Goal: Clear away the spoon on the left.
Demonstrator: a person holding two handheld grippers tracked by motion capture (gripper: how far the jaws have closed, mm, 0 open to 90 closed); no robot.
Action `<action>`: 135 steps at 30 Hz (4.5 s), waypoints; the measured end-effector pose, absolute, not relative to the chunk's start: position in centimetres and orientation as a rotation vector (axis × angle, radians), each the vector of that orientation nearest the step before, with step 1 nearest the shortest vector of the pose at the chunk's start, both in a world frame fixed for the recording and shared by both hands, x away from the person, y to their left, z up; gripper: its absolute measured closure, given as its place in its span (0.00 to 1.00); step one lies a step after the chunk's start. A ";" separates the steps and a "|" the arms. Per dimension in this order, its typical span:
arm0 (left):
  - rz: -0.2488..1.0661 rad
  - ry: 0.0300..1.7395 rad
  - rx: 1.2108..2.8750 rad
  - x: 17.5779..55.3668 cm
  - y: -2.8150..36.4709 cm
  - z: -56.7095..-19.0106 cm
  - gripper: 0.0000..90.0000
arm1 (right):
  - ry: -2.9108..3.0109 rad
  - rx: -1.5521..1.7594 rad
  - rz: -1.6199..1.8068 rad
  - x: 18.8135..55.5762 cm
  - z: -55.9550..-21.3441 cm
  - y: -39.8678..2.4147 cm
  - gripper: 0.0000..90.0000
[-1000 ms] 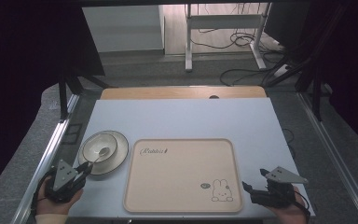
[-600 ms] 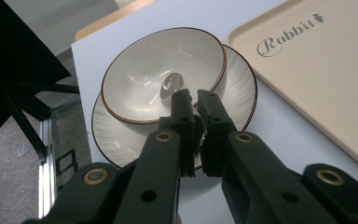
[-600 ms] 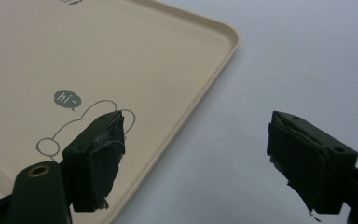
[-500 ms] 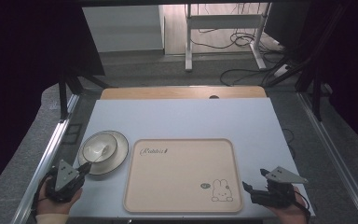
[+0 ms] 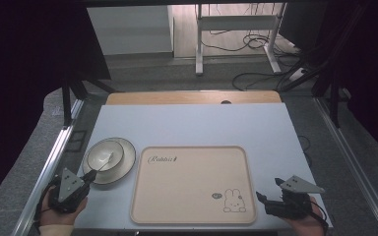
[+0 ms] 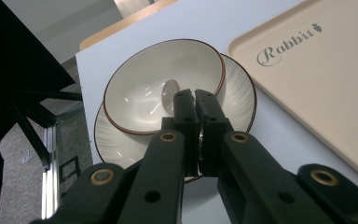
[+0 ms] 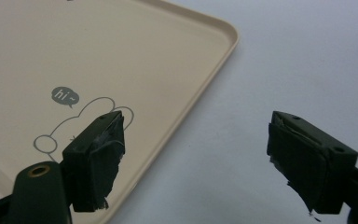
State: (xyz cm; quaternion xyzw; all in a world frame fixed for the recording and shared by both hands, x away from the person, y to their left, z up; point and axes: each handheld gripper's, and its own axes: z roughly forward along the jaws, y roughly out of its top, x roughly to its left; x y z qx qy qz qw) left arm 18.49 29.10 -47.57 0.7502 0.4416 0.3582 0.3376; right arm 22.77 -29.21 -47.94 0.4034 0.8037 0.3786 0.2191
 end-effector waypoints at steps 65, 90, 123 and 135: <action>0.961 1.042 1.805 16.9 28.2 -43.9 0.99 | 2.226 1.105 1.029 22.7 -48.1 -29.2 0.22; 0.952 0.945 1.815 17.8 25.8 -42.5 0.99 | 2.230 1.101 1.028 22.7 -48.1 -29.1 0.22; 0.913 0.846 1.883 20.1 22.4 -42.1 0.99 | 2.229 1.103 1.027 22.6 -48.1 -29.1 0.22; 0.883 0.791 1.922 22.1 20.0 -41.9 0.99 | 2.227 1.111 1.027 22.6 -48.2 -29.1 0.22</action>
